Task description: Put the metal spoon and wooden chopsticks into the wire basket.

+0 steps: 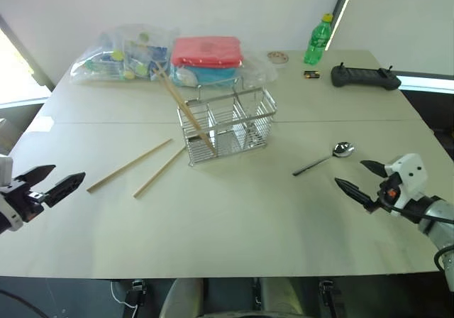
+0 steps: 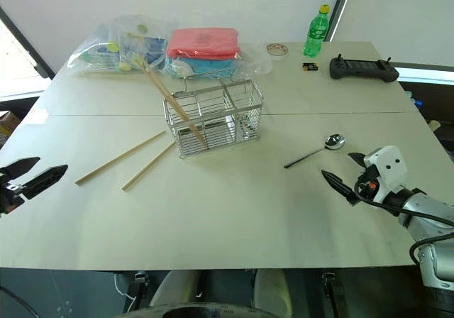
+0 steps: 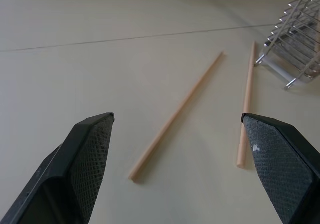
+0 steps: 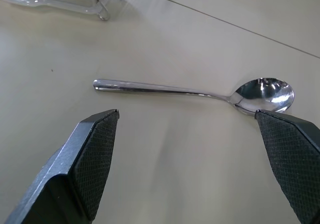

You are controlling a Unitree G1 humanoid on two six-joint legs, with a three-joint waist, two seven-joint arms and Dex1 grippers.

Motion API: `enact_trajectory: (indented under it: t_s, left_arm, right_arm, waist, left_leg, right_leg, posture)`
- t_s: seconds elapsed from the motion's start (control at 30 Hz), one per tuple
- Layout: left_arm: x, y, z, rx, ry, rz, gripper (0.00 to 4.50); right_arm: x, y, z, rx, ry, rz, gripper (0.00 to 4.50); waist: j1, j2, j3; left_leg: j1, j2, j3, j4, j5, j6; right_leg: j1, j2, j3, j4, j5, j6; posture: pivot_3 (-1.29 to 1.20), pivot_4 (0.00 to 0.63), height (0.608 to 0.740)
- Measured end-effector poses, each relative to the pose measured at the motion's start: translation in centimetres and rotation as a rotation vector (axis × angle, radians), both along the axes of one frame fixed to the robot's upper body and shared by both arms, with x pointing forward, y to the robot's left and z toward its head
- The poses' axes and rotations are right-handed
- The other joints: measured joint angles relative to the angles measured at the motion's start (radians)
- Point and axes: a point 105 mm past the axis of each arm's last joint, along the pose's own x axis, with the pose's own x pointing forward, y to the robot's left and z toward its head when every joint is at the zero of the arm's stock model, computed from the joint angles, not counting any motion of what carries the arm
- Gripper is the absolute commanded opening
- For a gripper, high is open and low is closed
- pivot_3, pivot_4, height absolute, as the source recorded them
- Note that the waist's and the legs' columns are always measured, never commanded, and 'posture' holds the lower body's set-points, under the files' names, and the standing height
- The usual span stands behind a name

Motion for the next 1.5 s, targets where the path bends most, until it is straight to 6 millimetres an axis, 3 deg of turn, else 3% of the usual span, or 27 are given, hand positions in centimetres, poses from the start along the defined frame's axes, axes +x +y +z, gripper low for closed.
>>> enact_trajectory:
  t_s: [0.87,1.07,1.17,1.33,1.5]
  left_arm:
    - [1.3,-2.3,1.7,0.011,-0.04,-0.094,4.31]
    - [1.9,-5.8,2.8,0.025,-0.045,-0.249,4.31]
    - [2.0,-9.1,3.6,0.069,-0.014,-0.422,4.31]
    - [1.5,-13.6,5.5,0.141,-0.007,-0.673,4.31]
    - [1.5,-16.1,7.6,0.165,-0.072,-0.79,4.31]
  right_arm:
    - [0.0,0.8,0.2,0.035,0.013,-0.007,4.5]
    - [0.1,1.2,1.2,0.006,0.002,0.026,4.5]
    - [-0.1,1.3,1.8,-0.062,0.021,0.095,4.5]
    - [0.8,0.7,3.7,-0.194,0.027,0.211,4.5]
    - [2.3,0.2,6.6,-0.302,-0.009,0.31,4.5]
  waist:
    - [0.001,0.0,0.0]
    - [0.001,0.0,0.0]
    - [0.002,0.001,0.001]
    - [-0.006,0.002,0.003]
    - [-0.009,0.004,0.004]
  left_leg:
    - [0.0,0.0,0.0,0.0,0.0,0.0]
    - [0.0,0.0,0.0,0.0,0.0,0.0]
    - [-0.001,-0.001,0.0,0.001,0.0,0.0]
    - [0.001,-0.002,0.003,0.001,0.0,0.0]
    - [0.002,-0.001,0.003,-0.001,0.0,0.001]
  right_leg:
    - [0.0,0.0,0.0,0.0,0.0,0.0]
    - [0.0,0.0,0.0,0.0,0.0,0.0]
    - [0.0,0.0,0.0,0.0,0.0,0.0]
    - [0.001,0.001,0.0,0.0,0.0,0.0]
    - [0.001,0.003,-0.001,0.001,0.0,0.0]
  posture:
    - [0.0,0.15,0.692]
    - [0.0,0.15,0.692]
    - [0.0,0.15,0.692]
    - [0.0,0.15,0.692]
    - [0.0,0.15,0.692]
